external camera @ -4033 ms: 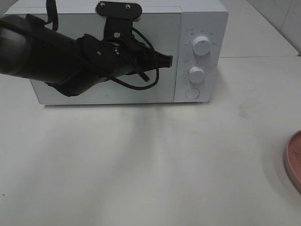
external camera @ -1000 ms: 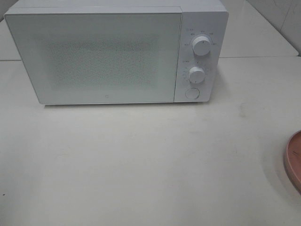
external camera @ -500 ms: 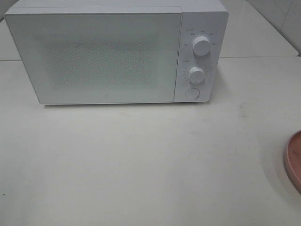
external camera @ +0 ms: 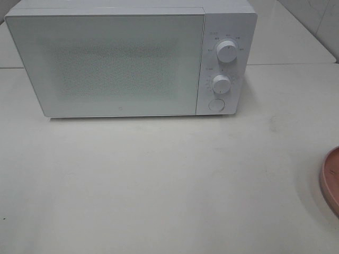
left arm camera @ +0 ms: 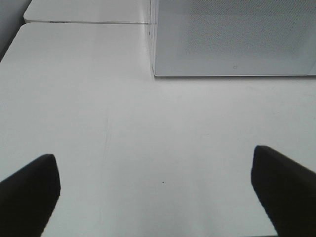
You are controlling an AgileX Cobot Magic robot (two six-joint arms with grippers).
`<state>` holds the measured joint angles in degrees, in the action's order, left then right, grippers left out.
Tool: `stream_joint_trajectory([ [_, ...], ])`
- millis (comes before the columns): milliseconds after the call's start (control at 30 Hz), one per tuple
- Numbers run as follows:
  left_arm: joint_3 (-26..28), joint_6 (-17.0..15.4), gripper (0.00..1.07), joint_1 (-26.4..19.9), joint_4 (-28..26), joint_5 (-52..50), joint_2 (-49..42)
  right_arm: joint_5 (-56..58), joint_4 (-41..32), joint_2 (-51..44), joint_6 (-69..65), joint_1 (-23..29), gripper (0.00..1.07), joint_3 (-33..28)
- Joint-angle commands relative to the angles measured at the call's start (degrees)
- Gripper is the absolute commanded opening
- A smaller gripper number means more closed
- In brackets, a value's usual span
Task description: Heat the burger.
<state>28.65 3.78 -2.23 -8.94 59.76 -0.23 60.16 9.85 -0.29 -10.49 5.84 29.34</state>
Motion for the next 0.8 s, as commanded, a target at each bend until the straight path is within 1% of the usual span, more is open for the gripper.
stream_joint_trajectory([
  [33,-0.17,0.29,1.01,-0.17,0.06,-0.46,-1.55,-0.34,0.06,-1.32,0.17,-0.46,0.76,-0.06],
  [800,-0.17,0.29,1.01,-0.17,0.06,-0.46,-1.55,-0.34,0.06,-1.32,0.17,-0.46,0.76,-0.06],
])
